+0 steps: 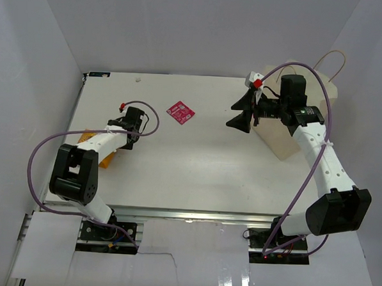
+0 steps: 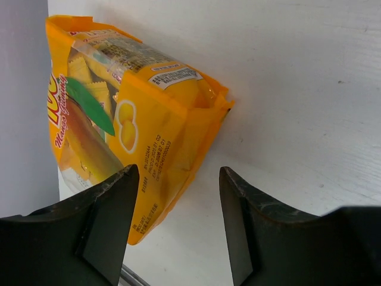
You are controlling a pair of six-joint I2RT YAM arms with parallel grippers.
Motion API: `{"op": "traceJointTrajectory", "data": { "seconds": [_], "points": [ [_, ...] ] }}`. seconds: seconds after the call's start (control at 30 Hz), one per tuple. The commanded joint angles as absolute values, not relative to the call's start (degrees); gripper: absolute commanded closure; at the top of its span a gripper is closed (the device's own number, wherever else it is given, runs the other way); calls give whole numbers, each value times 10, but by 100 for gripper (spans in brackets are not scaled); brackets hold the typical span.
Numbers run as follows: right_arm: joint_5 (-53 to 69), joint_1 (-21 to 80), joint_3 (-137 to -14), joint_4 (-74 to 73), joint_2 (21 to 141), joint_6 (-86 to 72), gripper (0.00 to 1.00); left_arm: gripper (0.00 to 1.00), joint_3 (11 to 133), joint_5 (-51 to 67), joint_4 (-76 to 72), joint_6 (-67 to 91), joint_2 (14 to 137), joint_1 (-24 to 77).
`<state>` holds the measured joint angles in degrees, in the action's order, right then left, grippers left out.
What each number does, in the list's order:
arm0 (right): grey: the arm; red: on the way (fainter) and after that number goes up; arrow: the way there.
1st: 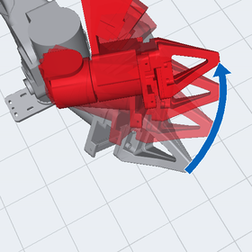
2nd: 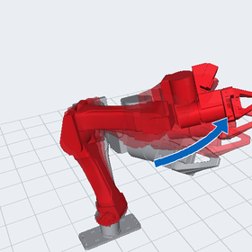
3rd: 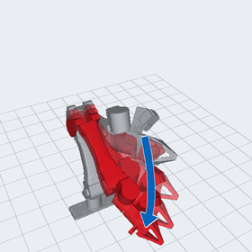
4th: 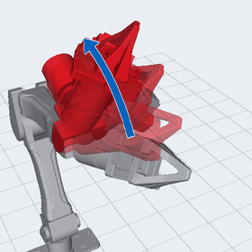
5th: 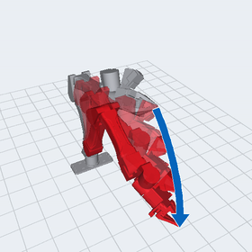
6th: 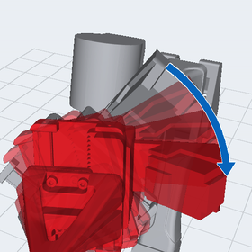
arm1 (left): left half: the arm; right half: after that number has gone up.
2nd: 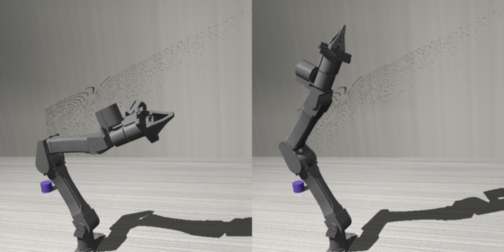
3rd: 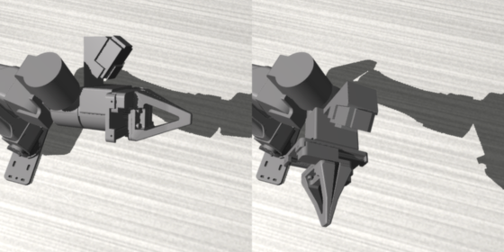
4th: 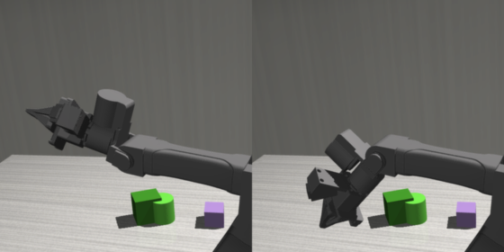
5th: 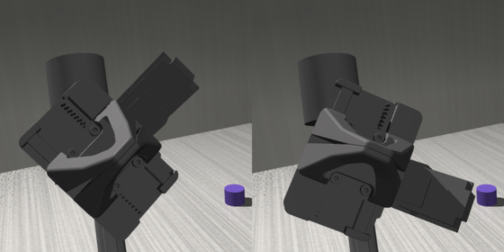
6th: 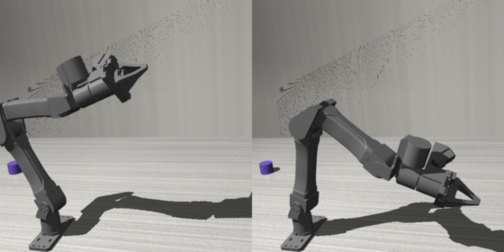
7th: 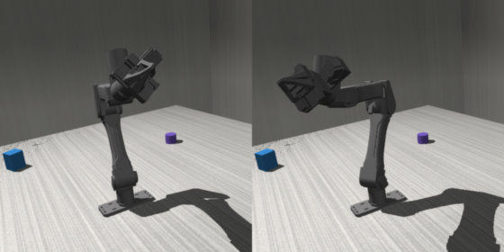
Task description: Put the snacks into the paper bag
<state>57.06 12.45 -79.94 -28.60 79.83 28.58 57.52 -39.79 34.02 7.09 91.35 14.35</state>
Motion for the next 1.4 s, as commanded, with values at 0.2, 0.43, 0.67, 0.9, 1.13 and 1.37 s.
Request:
{"op": "traceJointTrajectory", "data": {
  "seconds": [0.2,0.43,0.67,0.9,1.13,1.37],
  "points": [
    [579,127,-789,-266,798,265,24,34,536,-419,257,43,921,138],
    [576,127,-785,-272,797,265,24,46,518,-433,204,11,932,122],
    [577,127,-783,-286,795,272,24,77,512,-446,180,2,925,110],
    [577,127,-786,-301,794,279,25,100,537,-395,201,-6,890,111],
    [611,135,-782,-315,795,303,25,100,629,-204,270,75,819,115],
    [626,163,-778,-348,798,384,25,100,686,-18,294,205,792,117]
  ]
}}
